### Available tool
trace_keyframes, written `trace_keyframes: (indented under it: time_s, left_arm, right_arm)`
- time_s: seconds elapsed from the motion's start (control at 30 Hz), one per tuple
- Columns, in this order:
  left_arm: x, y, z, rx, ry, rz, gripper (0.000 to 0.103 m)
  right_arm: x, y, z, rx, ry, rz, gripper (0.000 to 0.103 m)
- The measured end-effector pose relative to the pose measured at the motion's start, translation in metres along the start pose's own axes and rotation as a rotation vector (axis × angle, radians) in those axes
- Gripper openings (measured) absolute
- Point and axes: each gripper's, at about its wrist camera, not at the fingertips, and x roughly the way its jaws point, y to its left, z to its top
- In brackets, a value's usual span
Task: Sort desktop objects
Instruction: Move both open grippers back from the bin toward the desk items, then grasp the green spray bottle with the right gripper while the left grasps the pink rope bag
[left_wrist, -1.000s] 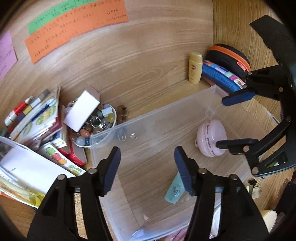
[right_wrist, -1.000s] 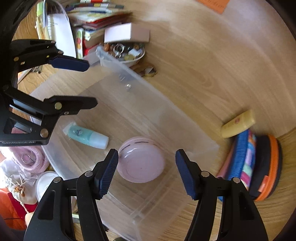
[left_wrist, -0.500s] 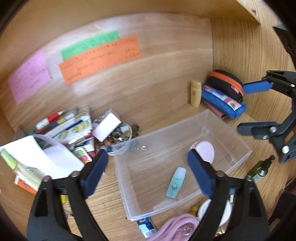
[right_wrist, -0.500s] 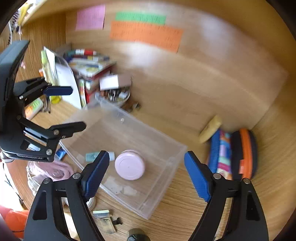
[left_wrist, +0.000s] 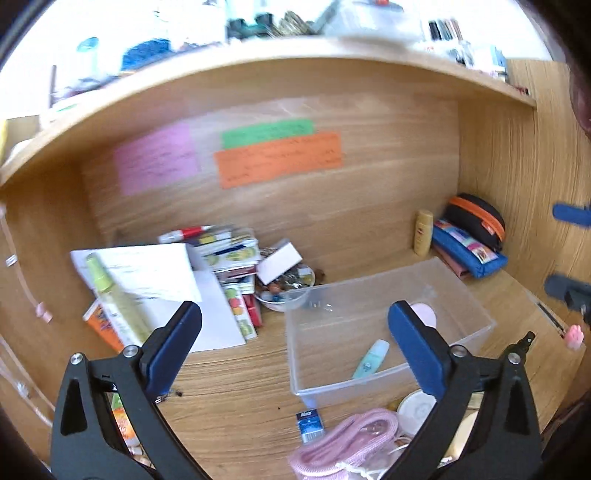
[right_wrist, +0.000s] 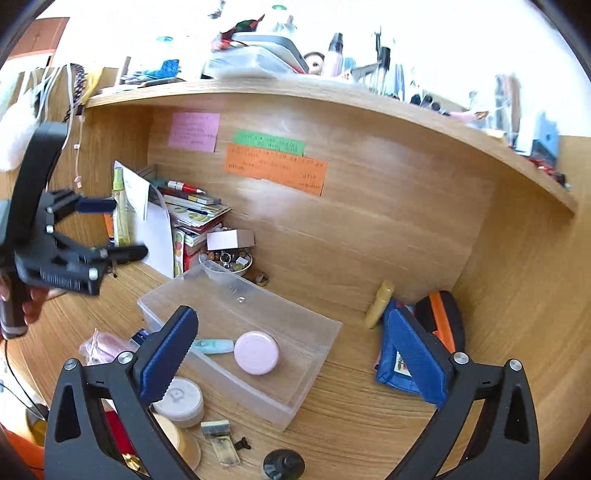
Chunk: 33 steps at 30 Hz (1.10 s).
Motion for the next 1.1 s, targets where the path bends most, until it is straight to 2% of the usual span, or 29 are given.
trace_keyframes:
  time_s: [0.23,0.4,0.53,0.63,0.83,1.0,1.1]
  left_arm:
    - [-0.035,0.006,-0.033,-0.056,-0.073,-0.009,0.103]
    - [-0.046,-0.003,-0.060,-0.035,-0.061,0.007,0.103]
    - [-0.052,-0.011,-0.083,-0.004,-0.047,0.032,0.103]
    - [-0.050,-0.004,-0.098,-0.025,-0.019,0.036,0.103]
    - [-0.034,0.021,-0.132,-0.074,0.089,0.075,0.103]
    - [-0.012,0.027,-0.155,-0.054,0.199,0.062,0.103]
    - [0.000,0.023,-0.162,-0.035,0.244,0.019,0.103]
  right_arm:
    - [-0.027,0.004,-0.038,0.075,-0.090,0.077,0.103]
    - [-0.029,-0.001,-0.063,0.146,-0.074,0.029,0.103]
    - [-0.031,-0.001,-0.082,0.148,-0.047,-0.033,0.103]
    - [-0.032,0.001,-0.094,0.144,-0.021,-0.046,0.103]
    - [-0.032,-0.006,-0.119,0.189,0.035,-0.054,0.103]
    - [-0.021,-0.018,-0.138,0.241,0.102,-0.046,0.103]
    - [-0.012,-0.022,-0.145,0.264,0.142,-0.038,0.103]
